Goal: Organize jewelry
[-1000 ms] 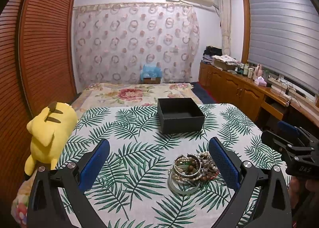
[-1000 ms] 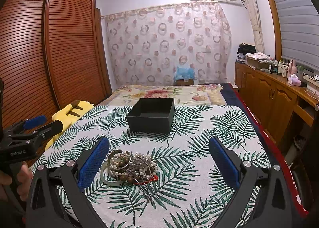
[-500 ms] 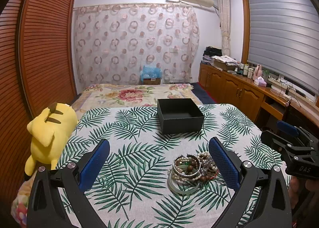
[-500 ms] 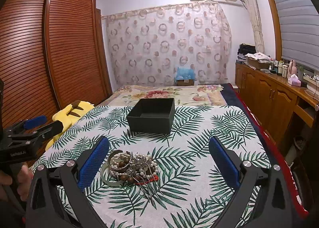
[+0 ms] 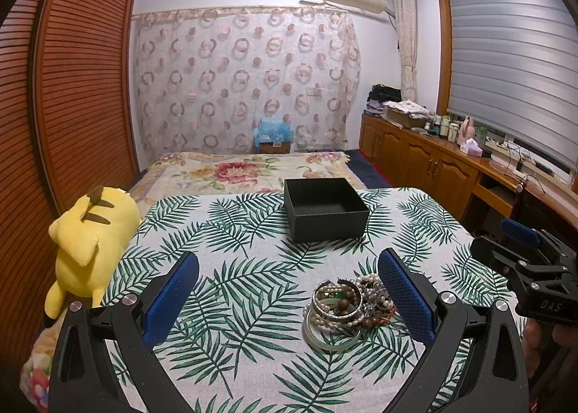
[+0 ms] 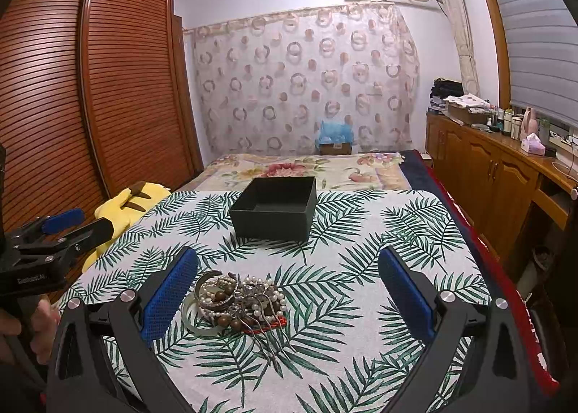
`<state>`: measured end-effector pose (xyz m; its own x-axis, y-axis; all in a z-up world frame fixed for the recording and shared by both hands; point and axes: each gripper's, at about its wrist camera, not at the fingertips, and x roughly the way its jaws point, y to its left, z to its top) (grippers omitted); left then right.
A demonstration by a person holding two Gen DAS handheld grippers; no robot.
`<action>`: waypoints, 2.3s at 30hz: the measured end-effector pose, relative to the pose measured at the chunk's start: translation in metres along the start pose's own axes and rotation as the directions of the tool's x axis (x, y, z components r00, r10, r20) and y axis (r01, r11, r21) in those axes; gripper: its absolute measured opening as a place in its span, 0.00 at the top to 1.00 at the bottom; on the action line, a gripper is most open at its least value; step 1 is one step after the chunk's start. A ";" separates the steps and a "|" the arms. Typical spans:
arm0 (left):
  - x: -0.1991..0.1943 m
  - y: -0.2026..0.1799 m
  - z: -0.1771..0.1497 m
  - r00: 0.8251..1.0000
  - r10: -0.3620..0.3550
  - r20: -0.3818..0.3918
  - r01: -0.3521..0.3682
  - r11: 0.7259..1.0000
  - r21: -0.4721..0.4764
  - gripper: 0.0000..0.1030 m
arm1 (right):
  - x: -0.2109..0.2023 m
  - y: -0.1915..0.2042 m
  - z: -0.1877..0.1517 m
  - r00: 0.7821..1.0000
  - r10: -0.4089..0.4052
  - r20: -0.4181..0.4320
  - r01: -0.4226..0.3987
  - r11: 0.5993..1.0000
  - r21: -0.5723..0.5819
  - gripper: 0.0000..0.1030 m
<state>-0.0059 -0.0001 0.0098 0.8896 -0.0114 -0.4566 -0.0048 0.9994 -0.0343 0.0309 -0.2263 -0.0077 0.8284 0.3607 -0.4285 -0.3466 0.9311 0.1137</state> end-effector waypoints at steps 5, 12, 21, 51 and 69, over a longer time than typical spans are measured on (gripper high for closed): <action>-0.001 0.000 0.000 1.000 0.000 0.000 0.000 1.000 0.000 0.07 | -0.001 0.001 0.001 1.000 0.000 0.000 0.000 1.000 0.000 0.02; -0.002 -0.001 0.001 1.000 0.000 0.000 0.000 1.000 0.001 0.07 | 0.000 0.000 0.000 1.000 0.001 0.001 -0.001 1.000 -0.001 0.02; 0.001 -0.003 0.002 1.000 -0.007 -0.015 0.007 1.000 0.006 0.07 | -0.006 0.005 0.005 1.000 0.015 -0.012 -0.015 1.000 -0.001 0.02; 0.086 -0.001 -0.040 0.947 -0.140 -0.288 0.166 0.984 0.068 0.07 | 0.040 -0.028 -0.051 0.990 -0.005 -0.143 -0.002 0.999 -0.051 0.03; 0.140 -0.017 -0.037 0.867 -0.214 -0.450 0.303 0.943 0.136 0.07 | 0.059 -0.018 -0.065 0.968 0.057 -0.243 -0.085 0.991 -0.106 0.07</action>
<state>0.1021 -0.0204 -0.0861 0.5674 -0.2380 -0.7883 0.3268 0.9438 -0.0497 0.0571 -0.2253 -0.0930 0.6755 0.3891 -0.6263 -0.4603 0.8861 0.0539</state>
